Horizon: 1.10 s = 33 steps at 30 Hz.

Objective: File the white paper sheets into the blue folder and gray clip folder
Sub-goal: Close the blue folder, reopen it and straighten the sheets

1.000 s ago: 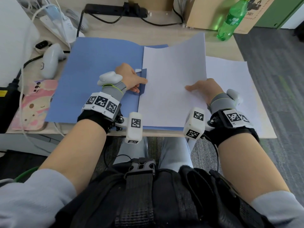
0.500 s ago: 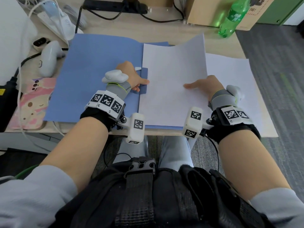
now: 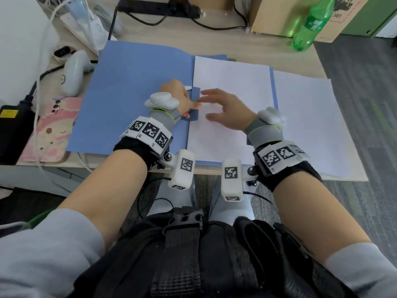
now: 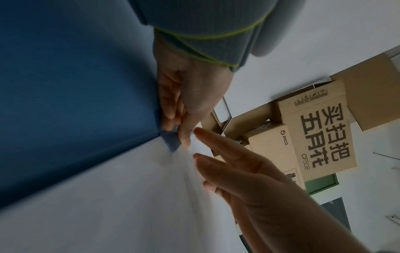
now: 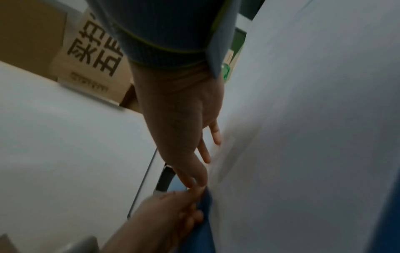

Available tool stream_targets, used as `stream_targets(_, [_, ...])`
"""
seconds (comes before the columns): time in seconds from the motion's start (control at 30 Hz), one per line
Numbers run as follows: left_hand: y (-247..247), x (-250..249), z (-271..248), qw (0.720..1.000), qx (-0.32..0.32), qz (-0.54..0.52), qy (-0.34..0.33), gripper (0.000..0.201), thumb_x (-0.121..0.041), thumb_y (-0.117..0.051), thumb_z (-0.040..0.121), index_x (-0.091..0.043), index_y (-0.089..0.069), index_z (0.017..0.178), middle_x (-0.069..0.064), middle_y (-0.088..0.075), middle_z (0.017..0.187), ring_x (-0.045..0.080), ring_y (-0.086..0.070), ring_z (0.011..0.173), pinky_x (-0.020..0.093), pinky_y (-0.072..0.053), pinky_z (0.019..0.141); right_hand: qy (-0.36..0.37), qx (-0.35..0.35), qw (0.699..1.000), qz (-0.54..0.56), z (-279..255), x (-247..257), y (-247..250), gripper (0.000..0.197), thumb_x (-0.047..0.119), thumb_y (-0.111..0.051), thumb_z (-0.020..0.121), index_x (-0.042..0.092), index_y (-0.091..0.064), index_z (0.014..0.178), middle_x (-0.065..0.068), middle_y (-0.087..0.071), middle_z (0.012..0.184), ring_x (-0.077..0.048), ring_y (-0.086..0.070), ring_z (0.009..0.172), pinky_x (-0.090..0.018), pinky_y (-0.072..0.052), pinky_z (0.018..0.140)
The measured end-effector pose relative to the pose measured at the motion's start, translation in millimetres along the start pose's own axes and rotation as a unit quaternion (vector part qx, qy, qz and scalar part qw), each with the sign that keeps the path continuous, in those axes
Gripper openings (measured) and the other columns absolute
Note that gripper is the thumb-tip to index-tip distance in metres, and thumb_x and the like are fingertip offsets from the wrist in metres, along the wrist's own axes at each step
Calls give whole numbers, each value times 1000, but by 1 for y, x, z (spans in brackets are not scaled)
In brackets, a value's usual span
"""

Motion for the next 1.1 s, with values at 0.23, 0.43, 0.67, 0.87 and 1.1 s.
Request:
stream_targets(0.23, [20,8,-19,997,-11,-63,-45,24,1,-65,66,-22,-56,71,1,-64,62,21,-62,58,37,-58,75,-45,29,996,-69,10,-2,-18,42,17,-49,94,29,-51,134,15,-39,147,-19,-26,137,-46,-23,112])
stream_targets(0.43, [96,72,-45,971,-229,-58,29,27,-13,-61,72,-15,-66,99,6,-66,106,26,-60,102,31,-48,86,-77,8,996,-36,15,-1,-21,43,10,-50,90,27,-57,129,14,-44,144,-19,-33,136,-48,-28,111])
stream_targets(0.67, [114,152,-83,949,-218,-39,225,62,-38,-57,84,-4,-36,132,20,-38,142,38,-33,134,45,-29,110,-112,-32,992,-43,8,0,-24,47,7,-46,89,26,-54,131,15,-41,147,-19,-32,138,-44,-23,113])
stream_targets(0.87, [147,123,-97,959,-238,-125,86,17,-28,-50,78,-20,-62,87,2,-55,87,22,-52,88,25,-35,75,-117,-38,992,-9,10,-2,-32,50,3,-48,86,22,-54,132,12,-41,148,-21,-32,139,-46,-23,116])
stream_targets(1.1, [141,21,-109,882,-6,-434,-186,49,-4,-47,74,-15,-58,120,4,-65,116,18,-61,107,33,-48,97,-125,-25,991,31,4,3,-33,52,4,-52,86,20,-51,135,7,-40,149,-22,-35,139,-43,-25,116])
Point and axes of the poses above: each hand's wrist, its own z-axis towards the middle knuckle, its own y-axis out of the back of the hand, x = y × z, the point moved 9 cm from there along z, towards the middle knuckle
